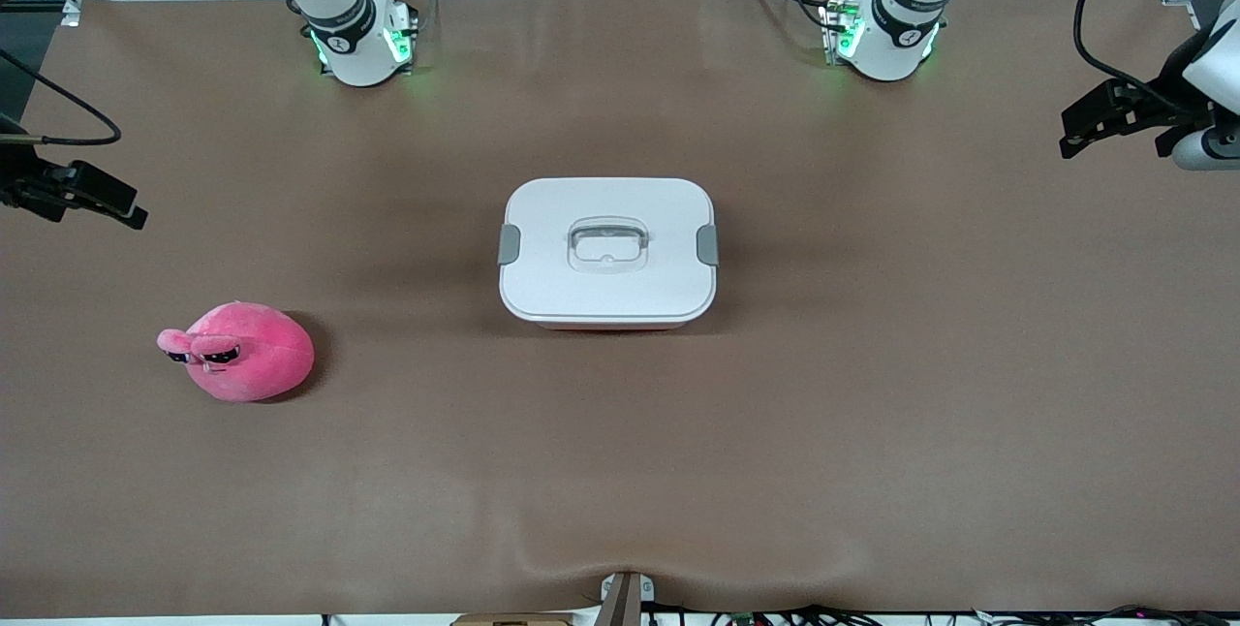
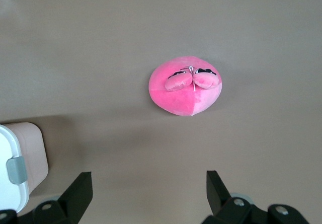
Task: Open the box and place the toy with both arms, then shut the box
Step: 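Move the left gripper from rest toward the white box lid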
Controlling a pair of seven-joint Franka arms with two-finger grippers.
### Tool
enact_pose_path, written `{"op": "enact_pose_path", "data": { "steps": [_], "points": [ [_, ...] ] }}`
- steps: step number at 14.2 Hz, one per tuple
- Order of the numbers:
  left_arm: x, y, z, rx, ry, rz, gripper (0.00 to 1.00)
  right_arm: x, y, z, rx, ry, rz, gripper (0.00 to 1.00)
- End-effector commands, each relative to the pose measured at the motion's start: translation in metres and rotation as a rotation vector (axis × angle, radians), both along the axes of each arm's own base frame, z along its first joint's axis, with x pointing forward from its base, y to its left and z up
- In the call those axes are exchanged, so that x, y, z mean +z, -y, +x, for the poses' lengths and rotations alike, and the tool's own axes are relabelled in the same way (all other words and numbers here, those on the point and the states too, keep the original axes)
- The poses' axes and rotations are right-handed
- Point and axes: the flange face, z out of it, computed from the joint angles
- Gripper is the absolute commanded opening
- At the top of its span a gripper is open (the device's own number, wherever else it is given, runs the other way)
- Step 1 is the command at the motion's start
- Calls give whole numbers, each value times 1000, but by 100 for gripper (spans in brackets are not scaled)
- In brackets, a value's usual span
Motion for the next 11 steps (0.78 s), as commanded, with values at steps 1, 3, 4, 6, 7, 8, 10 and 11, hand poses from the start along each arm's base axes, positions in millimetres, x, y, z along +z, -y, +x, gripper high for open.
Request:
{"op": "enact_pose_path", "data": {
  "steps": [1, 3, 4, 6, 7, 8, 10, 11],
  "points": [
    [5, -1, -4, -16, 1, -7, 100, 0, -5, -5, 14, -30, 0, 100],
    [4, -3, -2, -11, 2, -5, 100, -1, -6, -5, 16, -33, 0, 100],
    [3, -2, -1, -8, -3, -4, 100, -1, -5, -5, 17, -33, 2, 100],
    [7, -2, 3, -1, 12, 7, 100, -3, -5, -6, 15, -48, 5, 100],
    [4, -1, 7, -19, 7, 9, 100, -4, -4, -6, 15, -51, 6, 100],
    [2, 3, 6, -13, 0, -5, 100, -4, -2, -6, 11, -50, 4, 100],
    [1, 10, 6, 5, -2, -9, 100, -3, 0, -4, 23, -41, -1, 100],
    [-2, 15, 6, 35, -6, -12, 100, 0, 1, -4, 26, -33, -1, 100]
  ]
}}
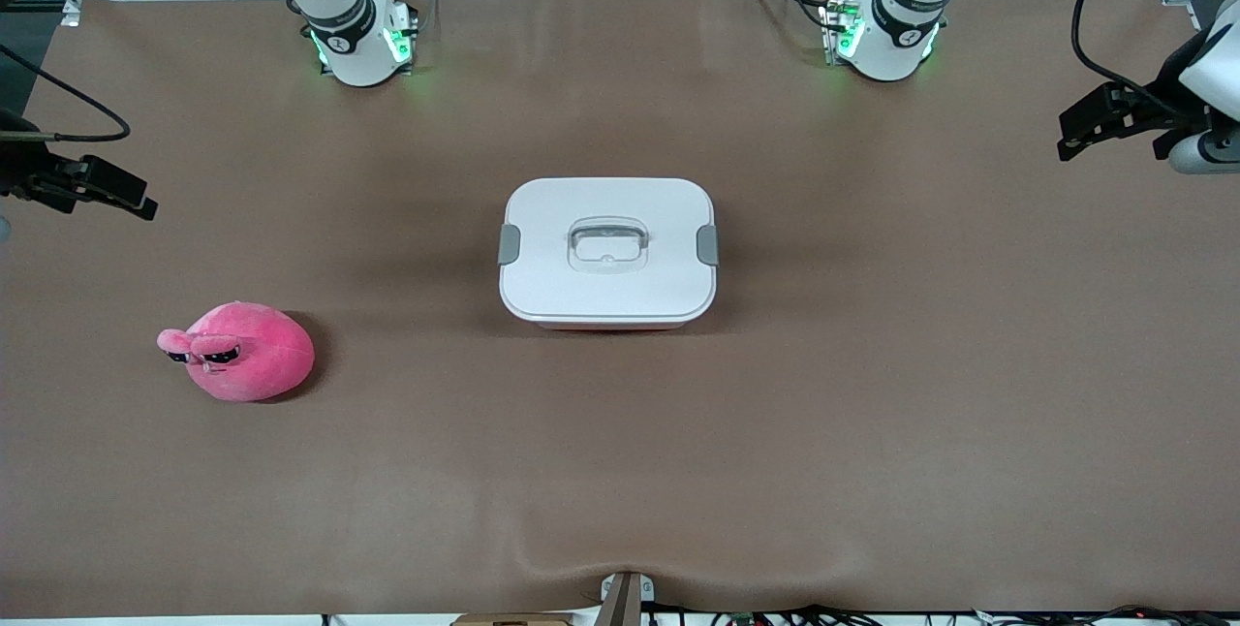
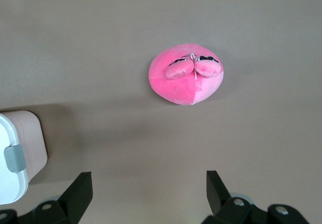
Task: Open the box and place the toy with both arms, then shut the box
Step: 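Move the left gripper from rest toward the white box lid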
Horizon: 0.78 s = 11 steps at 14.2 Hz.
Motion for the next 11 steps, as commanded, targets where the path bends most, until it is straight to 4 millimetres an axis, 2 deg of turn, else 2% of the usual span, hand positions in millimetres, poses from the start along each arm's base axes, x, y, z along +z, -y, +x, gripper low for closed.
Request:
{"op": "enact_pose_path", "data": {
  "steps": [1, 3, 6, 7, 11],
  "points": [
    [0, 18, 3, 46, -1, -11, 100, 6, 4, 1, 22, 12, -3, 100],
    [-5, 40, 4, 77, -8, -8, 100, 4, 0, 2, 34, 13, 0, 100],
    [-8, 79, -3, 191, -7, -2, 100, -6, 8, 0, 22, -6, 2, 100],
    [-18, 96, -1, 218, -23, -3, 100, -5, 9, 0, 19, -4, 2, 100],
    [-41, 143, 6, 280, -27, -22, 100, -4, 7, 0, 25, 2, 1, 100]
  ]
}}
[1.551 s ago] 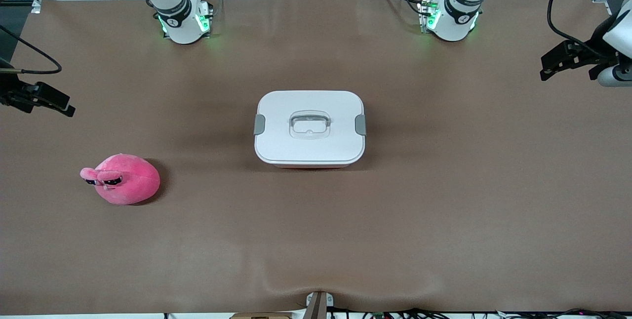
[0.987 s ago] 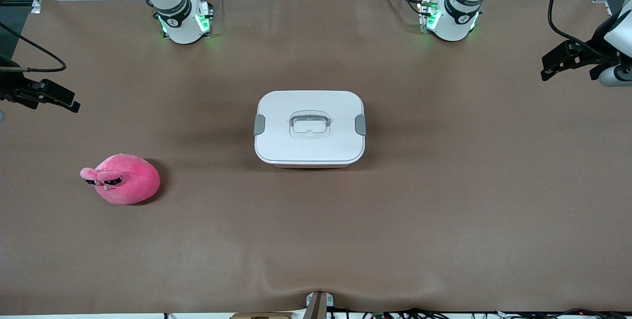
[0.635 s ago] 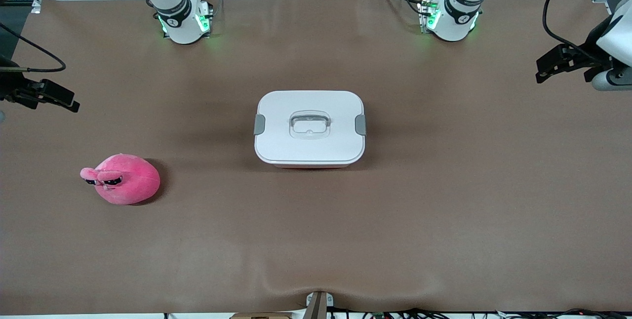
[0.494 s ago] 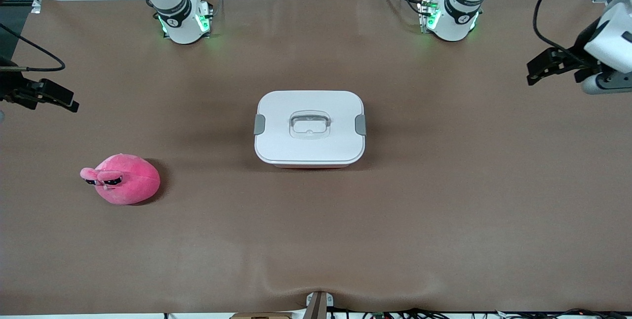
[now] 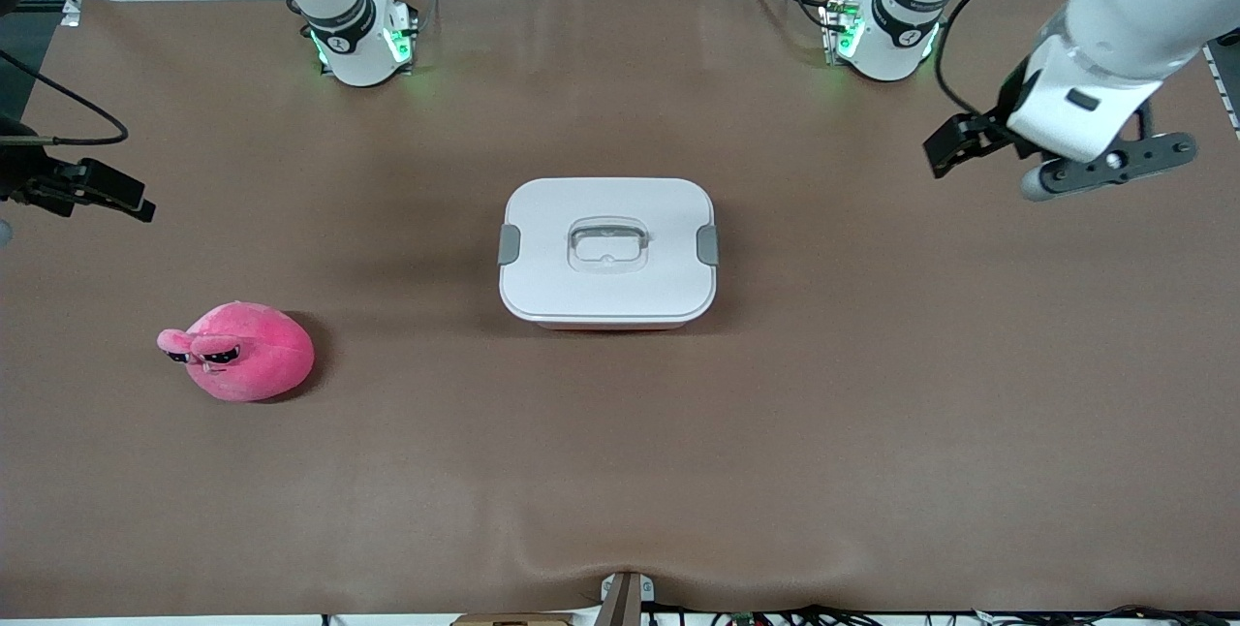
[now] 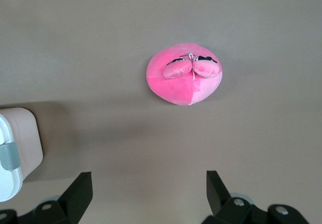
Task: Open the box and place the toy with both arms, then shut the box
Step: 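Grasp the lid handle with the left gripper while the right gripper reaches the toy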
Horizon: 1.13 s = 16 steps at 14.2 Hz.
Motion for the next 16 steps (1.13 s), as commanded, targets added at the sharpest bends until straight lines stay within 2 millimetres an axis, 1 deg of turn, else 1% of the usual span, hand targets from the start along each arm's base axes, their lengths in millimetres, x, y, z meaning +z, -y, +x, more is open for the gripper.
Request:
{"op": "enact_pose_path", "data": {
  "steps": [1, 2, 4, 5, 6, 7, 8, 10, 12, 13, 14, 15, 16],
  "points": [
    [-11, 34, 8, 47, 10, -39, 100, 3, 2, 0, 19, 18, 0, 100],
    [-16, 46, 9, 89, 16, -45, 100, 2, 4, 0, 43, 21, 1, 100],
    [-29, 87, 10, 197, 16, -108, 100, -6, 4, 3, 81, 36, 5, 100],
    [-39, 105, 12, 262, 19, -130, 100, -8, 3, 4, 82, 41, 6, 100],
    [-48, 128, 9, 292, 23, -134, 100, -14, 1, 6, 86, 44, 7, 100],
    [-59, 149, 7, 323, 17, -138, 100, -27, 1, 9, 84, 46, 10, 100],
    [-69, 162, 6, 365, 9, -139, 100, -41, 0, 10, 84, 47, 11, 100],
    [-81, 195, -3, 449, 54, -115, 100, -62, -3, 14, 90, 44, 11, 100],
    [-98, 221, -10, 553, 60, -106, 100, -95, -6, 20, 101, 9, 14, 100],
    [-106, 236, -14, 603, 57, -118, 100, -110, -8, 18, 113, -12, 18, 100],
    [-118, 252, -18, 661, 49, -127, 100, -122, -12, 17, 121, -4, 17, 100],
    [-130, 264, -20, 729, 40, -131, 99, -135, -11, 17, 125, 0, 14, 100],
    [-136, 276, -23, 773, 47, -146, 99, -145, -12, 22, 150, 10, 14, 100]
  ]
}}
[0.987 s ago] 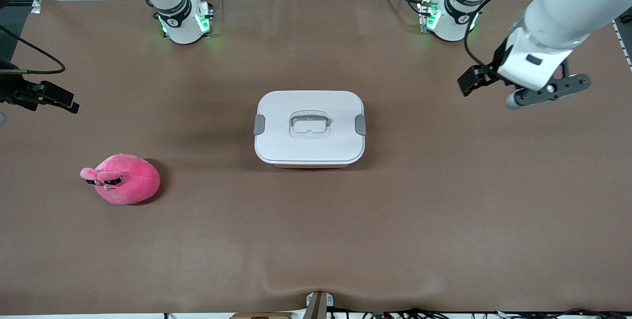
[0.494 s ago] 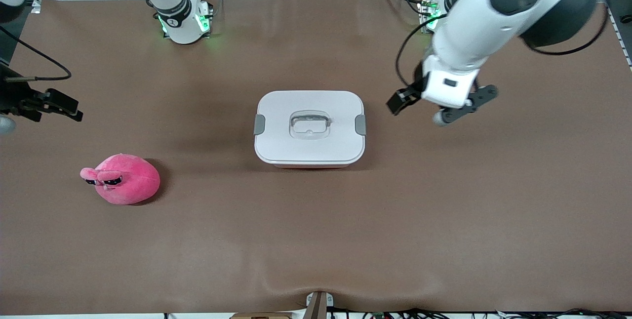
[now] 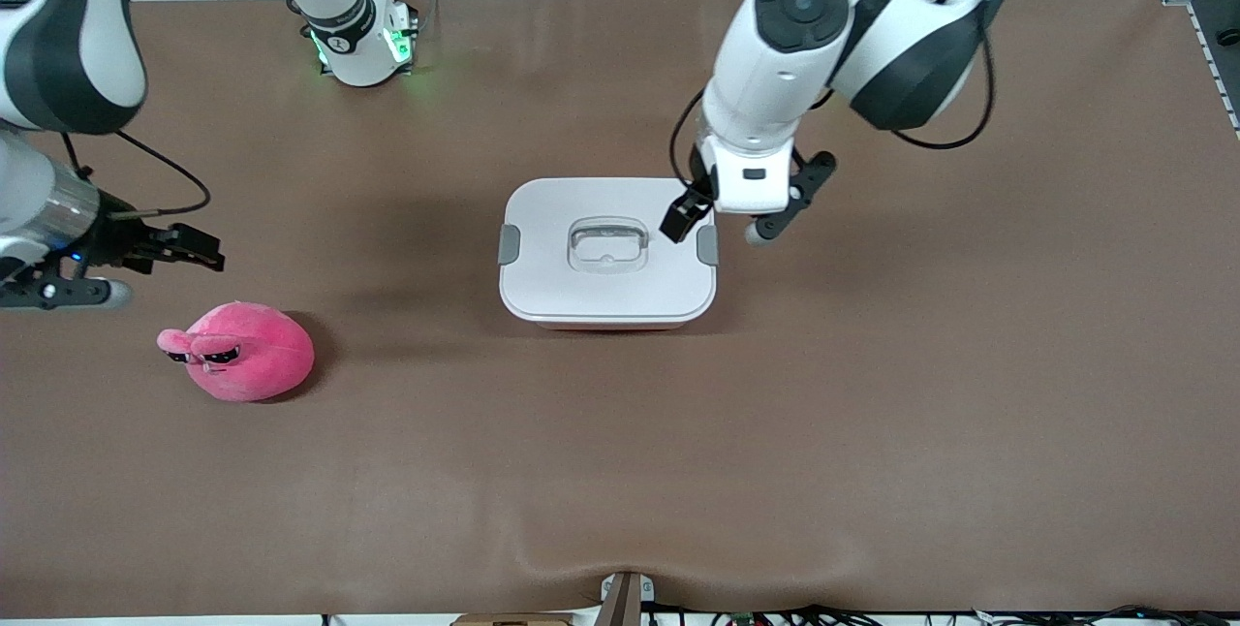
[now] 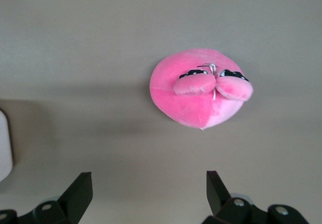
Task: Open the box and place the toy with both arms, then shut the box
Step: 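Grasp the lid handle with the left gripper while the right gripper reaches the toy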
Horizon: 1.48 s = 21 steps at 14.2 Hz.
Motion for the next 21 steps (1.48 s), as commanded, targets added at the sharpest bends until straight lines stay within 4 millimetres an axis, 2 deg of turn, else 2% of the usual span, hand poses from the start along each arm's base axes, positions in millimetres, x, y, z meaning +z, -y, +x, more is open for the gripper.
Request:
{"op": "enact_pose_path", "data": {
  "steps": [1, 3, 5, 6, 8, 11, 13, 14, 16, 17, 21],
  "points": [
    [-18, 33, -8, 122, 18, -8, 99, -25, -1, 5, 71, 17, 5, 100],
    [-31, 49, -15, 206, 6, -11, 94, -42, 12, 18, 152, 49, -2, 100],
    [-44, 63, -25, 266, 12, 12, 87, -48, 23, 28, 178, 51, -1, 100],
    [-52, 64, -25, 296, 22, 33, 86, -53, 26, 35, 171, 49, 1, 100],
    [-67, 84, -39, 364, 37, 38, 86, -68, 37, 50, 142, 41, 9, 100],
    [-88, 96, -44, 497, 86, 70, 86, -89, 41, 64, 134, 26, 8, 100],
    [-97, 102, -48, 530, 99, 80, 86, -96, 49, 71, 124, 25, 9, 100],
    [-102, 106, -49, 549, 96, 74, 85, -98, 46, 72, 129, 23, 9, 100],
    [-112, 110, -46, 595, 95, 56, 83, -99, 42, 72, 138, 21, 2, 96],
    [-121, 110, -45, 610, 99, 65, 83, -101, 43, 72, 137, 18, 2, 90],
    [-135, 118, -55, 650, 103, 81, 80, -108, 47, 70, 129, 4, 4, 74]
  ]
}}
